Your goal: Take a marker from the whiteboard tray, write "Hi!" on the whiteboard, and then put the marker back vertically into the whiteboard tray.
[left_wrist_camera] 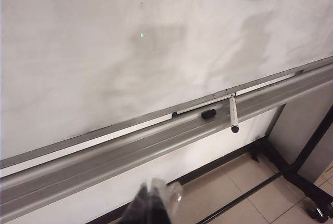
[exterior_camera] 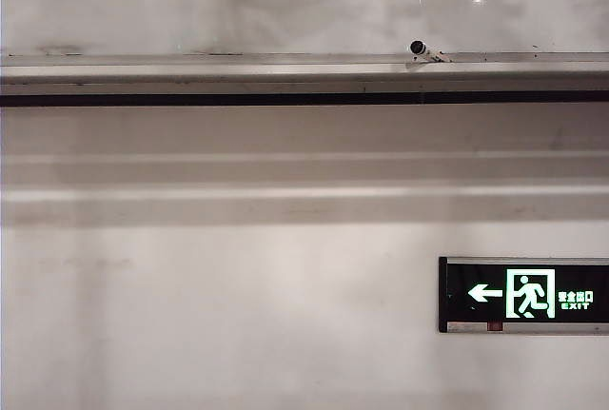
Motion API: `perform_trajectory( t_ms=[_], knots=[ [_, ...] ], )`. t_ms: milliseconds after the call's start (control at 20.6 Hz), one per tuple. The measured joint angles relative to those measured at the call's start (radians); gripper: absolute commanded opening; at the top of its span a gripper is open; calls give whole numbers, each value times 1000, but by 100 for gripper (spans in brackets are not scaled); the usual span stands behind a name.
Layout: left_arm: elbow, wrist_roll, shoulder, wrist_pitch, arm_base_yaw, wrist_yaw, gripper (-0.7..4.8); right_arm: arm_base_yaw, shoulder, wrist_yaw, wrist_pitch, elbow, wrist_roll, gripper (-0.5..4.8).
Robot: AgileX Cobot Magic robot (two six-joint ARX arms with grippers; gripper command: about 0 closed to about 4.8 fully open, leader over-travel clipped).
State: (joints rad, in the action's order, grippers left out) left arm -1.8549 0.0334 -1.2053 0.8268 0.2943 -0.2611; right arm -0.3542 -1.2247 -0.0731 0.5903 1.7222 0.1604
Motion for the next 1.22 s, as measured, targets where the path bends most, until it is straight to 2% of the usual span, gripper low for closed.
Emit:
perform_trajectory(
  t_ms=[49, 97, 146, 195, 292, 340, 389, 486, 681, 924, 1118, 1216],
  knots=[
    [0, 0, 0, 0, 0, 0, -6, 0, -19, 27, 3, 0, 25, 5],
    [0, 0, 0, 0, 0, -2, -6, 2, -39, 61, 11, 0, 49, 90],
    [0, 0, 0, 0, 0, -12, -6, 2, -66, 103, 20, -2, 73, 205],
    [0, 0, 0, 0, 0, -24, -6, 2, -93, 146, 32, -4, 87, 298],
    [0, 0, 0, 0, 0, -47, -6, 1, -136, 197, 31, -4, 96, 382],
    [0, 0, 0, 0, 0, -51, -6, 0, -156, 201, 28, -4, 108, 453],
    [0, -1, 0, 0, 0, -52, -6, 0, -177, 200, 28, -3, 130, 479],
    [0, -5, 0, 0, 0, -51, -6, 0, -218, 169, 28, -4, 147, 479],
    [0, -5, 0, -19, 0, -63, -6, -37, -249, -16, -66, -85, 150, 479],
    [0, -6, 0, -31, 0, -72, -6, -171, -243, -258, -463, -295, 81, 479],
    [0, -13, -1, -31, 0, -95, -6, -221, -247, -472, -748, -451, 74, 479],
    [0, -16, -1, -31, 0, -96, -6, -220, -251, -505, -854, -507, 74, 479]
  ],
)
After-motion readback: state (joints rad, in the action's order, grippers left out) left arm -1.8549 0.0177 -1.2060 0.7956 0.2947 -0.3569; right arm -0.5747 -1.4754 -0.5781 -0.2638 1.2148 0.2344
